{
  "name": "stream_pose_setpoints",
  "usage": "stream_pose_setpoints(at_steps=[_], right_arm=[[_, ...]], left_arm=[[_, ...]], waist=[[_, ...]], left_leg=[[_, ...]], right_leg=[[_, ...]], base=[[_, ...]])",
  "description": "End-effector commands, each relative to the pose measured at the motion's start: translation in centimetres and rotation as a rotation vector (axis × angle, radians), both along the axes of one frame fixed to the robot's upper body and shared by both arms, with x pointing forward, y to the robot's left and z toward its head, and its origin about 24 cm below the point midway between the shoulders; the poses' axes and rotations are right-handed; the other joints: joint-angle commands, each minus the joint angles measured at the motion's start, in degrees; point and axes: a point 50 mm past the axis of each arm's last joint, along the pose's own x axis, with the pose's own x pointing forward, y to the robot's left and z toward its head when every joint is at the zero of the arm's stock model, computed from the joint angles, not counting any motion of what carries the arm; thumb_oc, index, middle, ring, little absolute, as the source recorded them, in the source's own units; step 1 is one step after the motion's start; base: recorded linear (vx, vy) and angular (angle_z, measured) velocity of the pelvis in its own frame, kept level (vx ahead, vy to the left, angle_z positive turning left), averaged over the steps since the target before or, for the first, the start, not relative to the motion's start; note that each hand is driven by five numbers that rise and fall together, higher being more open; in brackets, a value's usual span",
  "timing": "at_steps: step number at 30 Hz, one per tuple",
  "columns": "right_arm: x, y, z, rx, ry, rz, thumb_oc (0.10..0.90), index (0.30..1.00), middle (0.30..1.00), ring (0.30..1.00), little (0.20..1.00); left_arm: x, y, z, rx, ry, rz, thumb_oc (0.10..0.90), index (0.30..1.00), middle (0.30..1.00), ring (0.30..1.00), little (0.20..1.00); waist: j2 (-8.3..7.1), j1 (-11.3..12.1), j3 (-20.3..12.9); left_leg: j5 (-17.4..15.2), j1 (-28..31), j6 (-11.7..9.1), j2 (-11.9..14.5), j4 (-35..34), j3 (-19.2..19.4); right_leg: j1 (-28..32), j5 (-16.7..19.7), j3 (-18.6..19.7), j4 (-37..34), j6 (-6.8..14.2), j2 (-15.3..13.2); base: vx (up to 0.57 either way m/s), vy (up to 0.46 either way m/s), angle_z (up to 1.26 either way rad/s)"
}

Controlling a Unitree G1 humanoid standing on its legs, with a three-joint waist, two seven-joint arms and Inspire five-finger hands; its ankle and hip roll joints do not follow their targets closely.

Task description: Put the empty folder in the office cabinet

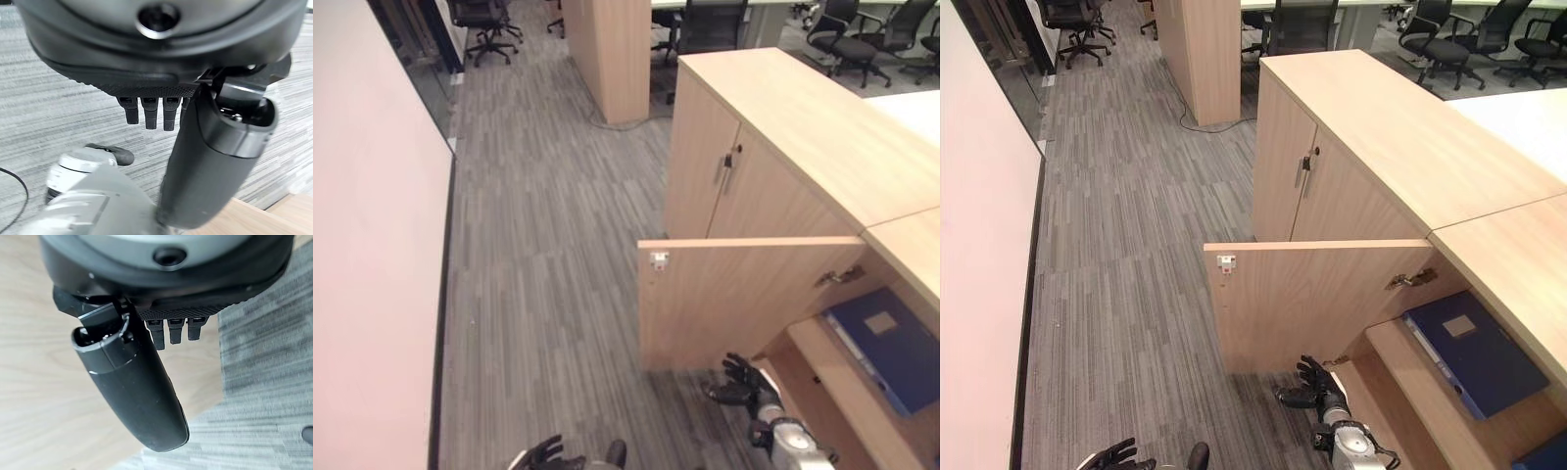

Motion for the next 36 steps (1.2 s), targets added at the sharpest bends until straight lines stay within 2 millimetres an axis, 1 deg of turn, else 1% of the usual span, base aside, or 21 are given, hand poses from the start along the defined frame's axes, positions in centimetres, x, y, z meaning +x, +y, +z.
stream_pose_setpoints(at_steps=[1, 7, 11, 12, 13, 15, 18, 19, 20, 21, 22, 23, 24, 25, 26, 29, 31, 33, 34, 35, 36], right_arm=[[1.8, -1.7, 2.6, -0.033, -0.171, -0.011, 0.8, 0.9, 0.9, 0.9, 0.9], [0.5, -1.7, 1.9, -0.025, -0.131, -0.014, 0.8, 0.9, 0.9, 0.9, 0.9], [-0.1, -1.6, 1.4, -0.038, -0.102, 0.007, 0.8, 0.9, 0.9, 0.9, 0.9], [-0.7, -1.8, 1.1, -0.045, -0.079, 0.006, 0.8, 0.9, 0.9, 0.9, 0.9], [-0.9, -1.8, 1.0, -0.043, -0.072, 0.007, 0.8, 0.9, 0.9, 0.9, 0.9], [-1.3, -2.1, 0.7, -0.048, -0.054, 0.008, 0.8, 0.9, 0.9, 0.9, 0.9], [-1.3, -2.3, 0.8, -0.059, -0.05, 0.025, 0.8, 0.9, 0.9, 0.9, 0.9], [-1.4, -2.4, 0.8, -0.067, -0.044, 0.045, 0.8, 0.9, 0.9, 0.9, 0.9], [-1.4, -2.4, 0.8, -0.066, -0.044, 0.045, 0.8, 0.9, 0.9, 0.9, 0.9], [-1.4, -2.4, 0.8, -0.069, -0.042, 0.056, 0.8, 0.9, 0.9, 0.9, 0.9], [-1.5, -2.4, 0.8, -0.073, -0.041, 0.068, 0.8, 0.9, 0.9, 0.9, 0.9], [-1.8, -2.6, 0.8, -0.082, -0.032, 0.083, 0.8, 0.9, 0.9, 0.9, 0.9], [-1.8, -2.6, 0.8, -0.081, -0.033, 0.083, 0.8, 0.9, 0.9, 0.9, 0.9], [-2.1, -2.7, 0.7, -0.081, -0.022, 0.096, 0.8, 0.9, 0.9, 0.9, 0.9], [-2.1, -2.7, 0.7, -0.081, -0.022, 0.096, 0.8, 0.9, 0.9, 0.9, 0.9], [-2.4, -2.8, 0.5, -0.08, -0.003, 0.118, 0.8, 0.9, 0.9, 0.9, 0.9], [-2.4, -2.8, 0.6, -0.08, -0.003, 0.117, 0.8, 0.9, 0.9, 0.9, 0.9], [-2.9, -2.9, 0.4, -0.07, 0.014, 0.129, 0.8, 0.9, 0.9, 0.9, 0.9], [-2.9, -2.9, 0.4, -0.07, 0.014, 0.129, 0.8, 0.9, 0.9, 0.9, 0.9], [-2.9, -3.0, 0.5, -0.073, 0.012, 0.138, 0.8, 0.9, 0.9, 0.9, 0.9], [-2.9, -3.0, 0.5, -0.073, 0.012, 0.138, 0.8, 0.9, 0.9, 0.9, 0.9]], left_arm=[[3.8, -0.1, 1.3, -0.003, -0.155, -0.034, 0.8, 0.9, 0.9, 0.9, 0.9], [5.2, -0.3, 2.1, -0.004, -0.227, -0.049, 0.8, 0.9, 0.9, 0.9, 0.9], [7.8, -0.3, 3.8, -0.005, -0.354, -0.051, 0.8, 0.9, 0.9, 0.9, 0.9], [9.4, -0.2, 5.1, -0.006, -0.44, -0.047, 0.8, 0.9, 0.9, 0.9, 0.9], [9.9, -0.1, 5.5, -0.005, -0.465, -0.044, 0.8, 0.9, 0.9, 0.9, 0.9], [12.6, 0.9, 7.9, 0.021, -0.588, -0.016, 0.8, 0.9, 0.9, 0.9, 0.9], [14.6, 2.0, 9.8, 0.062, -0.666, -0.009, 0.8, 0.9, 0.9, 0.9, 0.9], [15.7, 3.1, 11.2, 0.092, -0.712, 0.008, 0.8, 0.9, 0.9, 0.9, 0.9], [15.8, 3.1, 11.2, 0.092, -0.712, 0.008, 0.8, 0.9, 0.9, 0.9, 0.9], [16.2, 3.6, 11.8, 0.105, -0.729, 0.009, 0.8, 0.9, 0.9, 0.9, 0.9], [16.7, 4.1, 12.5, 0.124, -0.747, 0.011, 0.8, 0.9, 0.9, 0.9, 0.9], [17.7, 5.1, 13.9, 0.153, -0.789, 0.011, 0.8, 0.9, 0.9, 0.9, 0.9], [17.8, 5.1, 14.0, 0.153, -0.789, 0.011, 0.8, 0.9, 0.9, 0.9, 0.9], [18.7, 6.0, 15.2, 0.18, -0.819, 0.02, 0.8, 0.9, 0.9, 0.9, 0.9], [18.7, 6.0, 15.2, 0.18, -0.819, 0.019, 0.8, 0.9, 0.9, 0.9, 0.9], [20.2, 7.4, 17.2, 0.235, -0.84, 0.022, 0.8, 0.9, 0.9, 0.9, 0.9], [20.3, 7.4, 17.2, 0.235, -0.841, 0.021, 0.8, 0.9, 0.9, 0.9, 0.9], [21.8, 8.4, 19.1, 0.26, -0.869, 0.046, 0.8, 0.9, 0.9, 0.9, 0.9], [21.8, 8.4, 19.1, 0.26, -0.869, 0.046, 0.8, 0.9, 0.9, 0.9, 0.9], [22.8, 9.0, 20.6, 0.274, -0.897, 0.059, 0.8, 0.9, 0.9, 0.9, 0.9], [22.8, 9.0, 20.7, 0.274, -0.898, 0.059, 0.8, 0.9, 0.9, 0.9, 0.9]], waist=[[0.81, 0.56, -2.69], [1.16, -0.38, -3.34], [1.54, -1.03, -3.59], [1.67, -1.48, -3.86], [1.76, -1.72, -4.01], [2.04, -3.09, -4.52], [2.38, -4.36, -4.73], [2.56, -5.39, -4.96], [2.55, -5.36, -4.92], [2.62, -5.75, -4.96], [2.67, -6.23, -4.99], [2.83, -7.2, -5.08], [2.82, -7.17, -5.05], [2.89, -8.03, -5.09], [2.89, -8.01, -5.08], [2.85, -9.8, -4.98], [2.83, -9.73, -4.94], [2.64, -11.29, -4.91], [2.64, -11.28, -4.9], [2.46, -12.21, -4.96], [2.44, -12.16, -4.95]], left_leg=[[-8.44, 2.39, -1.28, 1.02, 3.76, 2.98], [-7.97, 3.74, -1.59, 1.49, 2.27, 3.22], [-7.77, 4.78, -1.77, 2.11, 1.27, 4.87], [-7.65, 5.3, -1.85, 2.28, 0.77, 5.6], [-7.67, 5.61, -1.9, 2.32, 0.6, 5.93], [-7.76, 6.65, -2.12, 2.53, 0.2, 7.05], [-7.96, 7.66, -2.23, 2.67, -0.06, 8.36], [-8.03, 8.13, -2.32, 2.78, -0.21, 9.37], [-8.03, 8.15, -2.32, 2.79, -0.22, 9.41], [-8.06, 8.34, -2.35, 2.83, -0.26, 9.94], [-8.08, 8.42, -2.37, 2.83, -0.31, 10.44], [-8.13, 8.7, -2.44, 2.94, -0.42, 11.42], [-8.14, 8.72, -2.44, 2.94, -0.42, 11.46], [-8.24, 9.03, -2.51, 3.03, -0.53, 12.17], [-8.24, 9.04, -2.51, 3.03, -0.53, 12.18], [-8.4, 9.23, -2.61, 3.2, -0.53, 13.68], [-8.41, 9.24, -2.61, 3.21, -0.53, 13.73], [-8.54, 9.48, -2.71, 3.23, -0.53, 14.9], [-8.54, 9.48, -2.71, 3.23, -0.53, 14.91], [-8.71, 9.67, -2.71, 3.23, -0.53, 15.44], [-8.71, 9.66, -2.71, 3.23, -0.53, 15.47]], right_leg=[[-1.16, -3.41, -0.1, 4.79, 4.78, -3.6], [-0.45, -3.07, -0.56, 3.59, 4.7, -3.59], [-0.32, -1.98, -0.02, 2.0, 4.85, -3.48], [-0.16, -1.66, 0.14, 1.44, 4.93, -3.48], [0.02, -1.51, 0.2, 1.17, 4.97, -3.45], [0.31, -1.25, 1.09, 0.81, 5.12, -3.42], [0.24, -1.01, 2.14, 0.86, 5.25, -3.41], [-0.01, -0.81, 2.73, 0.97, 5.35, -3.39], [-0.02, -0.81, 2.78, 0.99, 5.35, -3.38], [-0.17, -0.7, 3.05, 1.09, 5.41, -3.37], [-0.42, -0.63, 3.34, 1.22, 5.48, -3.32], [-0.79, -0.41, 3.95, 1.39, 5.61, -3.31], [-0.79, -0.41, 3.98, 1.41, 5.61, -3.3], [-1.1, -0.23, 4.53, 1.53, 5.76, -3.22], [-1.1, -0.23, 4.54, 1.54, 5.76, -3.22], [-2.07, 0.13, 5.85, 1.84, 6.18, -3.07], [-2.1, 0.12, 5.91, 1.87, 6.18, -3.06], [-2.91, 0.46, 7.15, 2.19, 6.57, -2.98], [-2.91, 0.46, 7.15, 2.19, 6.57, -2.98], [-3.34, 0.62, 7.98, 2.5, 6.82, -3.1], [-3.37, 0.61, 8.01, 2.52, 6.82, -3.09]], base=[[0.0, 0.0, 0.0], [-0.01, -0.019, 0.0], [-0.01, -0.016, -0.12], [0.02, -0.007, -0.24], [0.03, -0.014, -0.26], [0.04, -0.023, -0.28], [0.04, -0.005, -0.42], [0.03, 0.007, -0.29], [0.03, 0.002, -0.26], [0.01, 0.003, -0.25], [0.03, 0.012, -0.29], [0.03, 0.011, -0.17], [0.04, 0.011, -0.2], [0.02, 0.002, -0.25], [0.03, 0.006, -0.28], [0.02, 0.01, -0.13], [0.01, 0.015, -0.21], [0.03, 0.043, -0.24], [0.04, 0.059, -0.22], [0.02, 0.035, -0.25], [0.04, 0.047, -0.2]])
